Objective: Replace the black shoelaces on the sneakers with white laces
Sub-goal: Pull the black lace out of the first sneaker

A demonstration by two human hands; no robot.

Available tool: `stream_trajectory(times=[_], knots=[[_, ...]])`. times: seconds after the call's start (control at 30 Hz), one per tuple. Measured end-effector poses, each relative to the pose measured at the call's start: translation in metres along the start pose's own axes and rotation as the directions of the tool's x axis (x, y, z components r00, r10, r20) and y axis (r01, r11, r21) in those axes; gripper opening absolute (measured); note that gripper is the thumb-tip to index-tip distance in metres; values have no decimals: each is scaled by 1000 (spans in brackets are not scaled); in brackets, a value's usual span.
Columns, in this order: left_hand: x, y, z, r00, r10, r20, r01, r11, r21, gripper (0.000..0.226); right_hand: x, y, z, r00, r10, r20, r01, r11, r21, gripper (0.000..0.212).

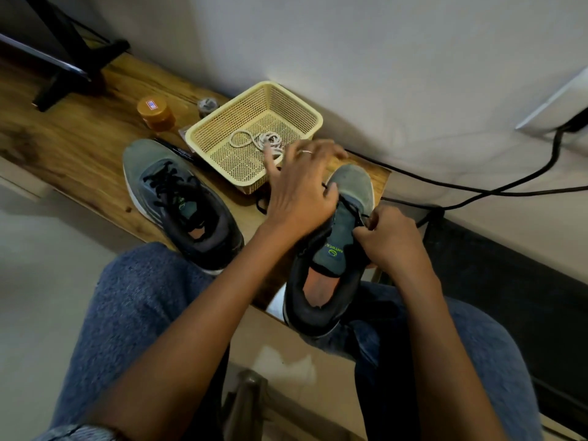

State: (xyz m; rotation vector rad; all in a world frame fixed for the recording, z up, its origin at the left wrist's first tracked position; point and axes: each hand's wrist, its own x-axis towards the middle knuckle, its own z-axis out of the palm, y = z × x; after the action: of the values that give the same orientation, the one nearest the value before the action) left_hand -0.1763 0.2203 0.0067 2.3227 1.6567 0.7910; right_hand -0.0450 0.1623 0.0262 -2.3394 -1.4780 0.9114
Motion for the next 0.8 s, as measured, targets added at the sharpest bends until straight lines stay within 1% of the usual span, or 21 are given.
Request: stream_trajectory(times=[0.07, 0.1, 0.17, 0.23, 0.37, 0.47, 0.6, 0.7, 0.73, 0.77, 0.8], knots=[[-2, 0, 6, 991, 99, 96, -103, 994, 45, 27, 0, 0, 0, 1000, -1, 4, 1, 1000, -6, 17], [-3, -1, 8, 985, 121, 123, -128, 991, 50, 23, 0, -1, 0, 1000, -2, 5, 2, 1000, -8, 17], [-6, -1, 13, 981, 144, 127, -151, 987, 49, 17, 0, -2, -1, 1000, -8, 7, 8, 1000, -5, 16], [-6, 2, 15, 980, 160, 117, -170, 982, 83, 14, -2, -4, -1, 1000, -16, 2, 16, 1000, -2, 15], [-8, 8, 17, 978, 135, 161, -158, 978, 138, 13, -4, -4, -2, 1000, -16, 14, 16, 1000, 6, 18], [-9, 10, 18, 983, 68, 169, -84, 992, 91, 14, -3, -3, -2, 1000, -2, 10, 2, 1000, 24, 17], [-9, 12, 17, 991, 11, 137, -5, 999, -44, 13, -2, -1, -4, 999, 24, -26, -22, 997, 69, 14], [-10, 10, 16, 983, -146, 114, 169, 959, -226, 9, -2, 1, -5, 999, 22, -34, -21, 999, 50, 14], [-10, 9, 17, 972, -213, 99, 233, 921, -312, 4, -2, 2, -5, 999, 17, -37, -16, 999, 44, 14], [-10, 7, 19, 953, -292, 80, 297, 851, -434, 2, -1, 2, -5, 999, 14, -40, -12, 999, 45, 14], [-8, 6, 21, 919, -389, 69, 357, 744, -564, 5, -1, 3, -5, 999, 12, -42, -10, 999, 49, 14]])
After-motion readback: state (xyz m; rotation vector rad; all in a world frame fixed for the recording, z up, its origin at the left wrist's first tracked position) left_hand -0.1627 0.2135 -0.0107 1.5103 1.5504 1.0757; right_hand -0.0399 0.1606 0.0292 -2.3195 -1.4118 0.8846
